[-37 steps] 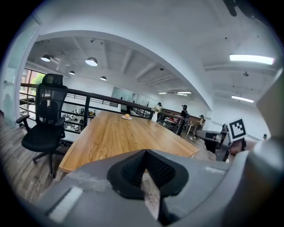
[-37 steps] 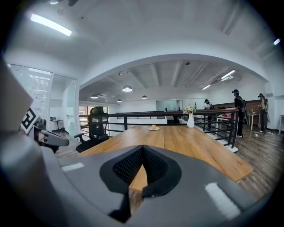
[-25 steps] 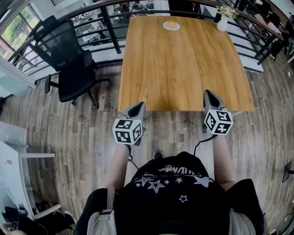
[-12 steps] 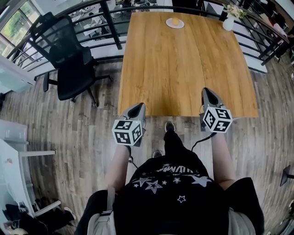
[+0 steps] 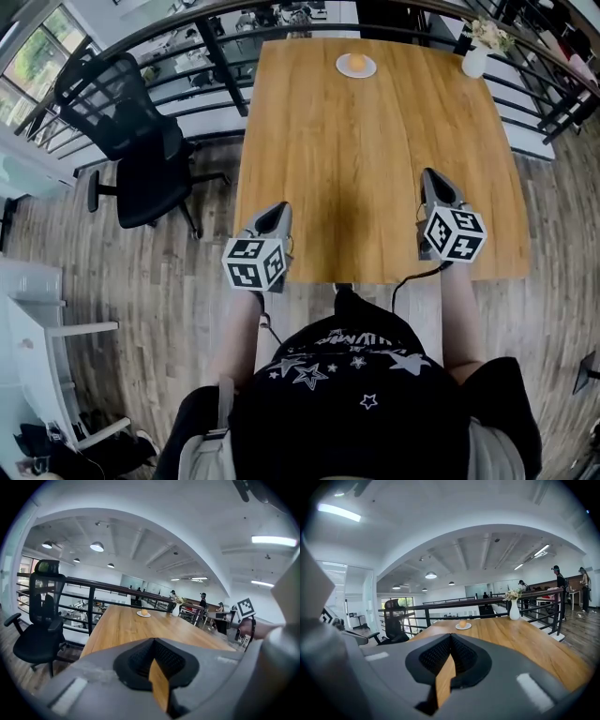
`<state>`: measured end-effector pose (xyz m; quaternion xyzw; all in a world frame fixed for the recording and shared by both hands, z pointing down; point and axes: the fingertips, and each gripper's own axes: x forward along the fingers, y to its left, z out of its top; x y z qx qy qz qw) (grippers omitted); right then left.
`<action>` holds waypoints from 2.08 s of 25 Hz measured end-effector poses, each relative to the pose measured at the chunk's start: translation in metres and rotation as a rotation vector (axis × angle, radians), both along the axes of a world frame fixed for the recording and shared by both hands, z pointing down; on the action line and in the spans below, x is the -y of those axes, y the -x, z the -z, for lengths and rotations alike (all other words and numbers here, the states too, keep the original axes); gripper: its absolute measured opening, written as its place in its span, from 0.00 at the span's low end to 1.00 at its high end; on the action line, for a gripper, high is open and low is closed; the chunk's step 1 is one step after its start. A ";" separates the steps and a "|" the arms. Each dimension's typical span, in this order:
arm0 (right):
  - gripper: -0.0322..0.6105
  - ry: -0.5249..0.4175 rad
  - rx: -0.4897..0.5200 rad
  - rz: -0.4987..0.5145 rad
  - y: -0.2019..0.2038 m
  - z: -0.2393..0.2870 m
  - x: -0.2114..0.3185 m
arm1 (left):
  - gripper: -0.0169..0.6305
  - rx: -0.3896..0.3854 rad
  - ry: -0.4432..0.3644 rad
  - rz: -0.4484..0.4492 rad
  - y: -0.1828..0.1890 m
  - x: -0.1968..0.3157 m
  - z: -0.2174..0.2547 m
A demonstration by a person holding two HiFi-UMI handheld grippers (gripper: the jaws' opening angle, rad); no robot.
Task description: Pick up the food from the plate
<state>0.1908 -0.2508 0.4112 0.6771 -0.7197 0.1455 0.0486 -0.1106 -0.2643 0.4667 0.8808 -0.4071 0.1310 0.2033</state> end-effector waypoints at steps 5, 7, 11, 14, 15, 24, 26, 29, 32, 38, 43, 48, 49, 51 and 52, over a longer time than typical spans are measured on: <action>0.05 -0.006 -0.010 0.012 -0.033 0.023 0.043 | 0.03 -0.010 -0.036 -0.003 -0.034 0.047 0.021; 0.05 -0.012 -0.019 0.022 -0.044 0.032 0.062 | 0.03 -0.005 -0.055 -0.008 -0.046 0.065 0.029; 0.05 -0.028 -0.027 0.021 -0.068 0.047 0.108 | 0.03 0.013 -0.078 -0.022 -0.066 0.099 0.041; 0.05 -0.028 0.001 0.017 -0.085 0.050 0.144 | 0.03 0.024 -0.076 -0.012 -0.074 0.122 0.043; 0.05 -0.026 0.006 0.019 -0.089 0.051 0.156 | 0.03 0.027 -0.074 -0.007 -0.075 0.129 0.044; 0.10 0.062 0.026 0.068 -0.106 0.021 0.277 | 0.03 0.052 -0.044 0.024 -0.091 0.208 0.033; 0.13 0.102 0.016 0.086 -0.104 0.001 0.300 | 0.03 0.056 -0.028 0.037 -0.093 0.221 0.023; 0.20 0.136 0.007 0.105 -0.102 -0.025 0.331 | 0.03 0.072 -0.002 0.048 -0.098 0.241 0.007; 0.28 0.155 -0.002 0.125 -0.095 -0.045 0.359 | 0.03 0.082 0.019 0.055 -0.101 0.258 -0.004; 0.49 0.158 -0.011 0.118 -0.085 -0.086 0.410 | 0.03 0.087 0.055 0.058 -0.112 0.289 -0.031; 0.65 0.175 -0.012 0.113 -0.081 -0.120 0.447 | 0.03 0.107 0.077 0.043 -0.123 0.309 -0.049; 0.65 0.208 -0.065 0.140 -0.073 -0.147 0.483 | 0.03 0.107 0.087 0.050 -0.127 0.328 -0.063; 0.65 0.212 -0.079 0.138 -0.073 -0.152 0.490 | 0.03 0.107 0.089 0.056 -0.127 0.331 -0.065; 0.65 0.225 -0.094 0.136 -0.071 -0.160 0.504 | 0.03 0.105 0.095 0.074 -0.123 0.336 -0.070; 0.65 0.233 -0.097 0.133 -0.070 -0.165 0.511 | 0.03 0.101 0.099 0.083 -0.121 0.339 -0.072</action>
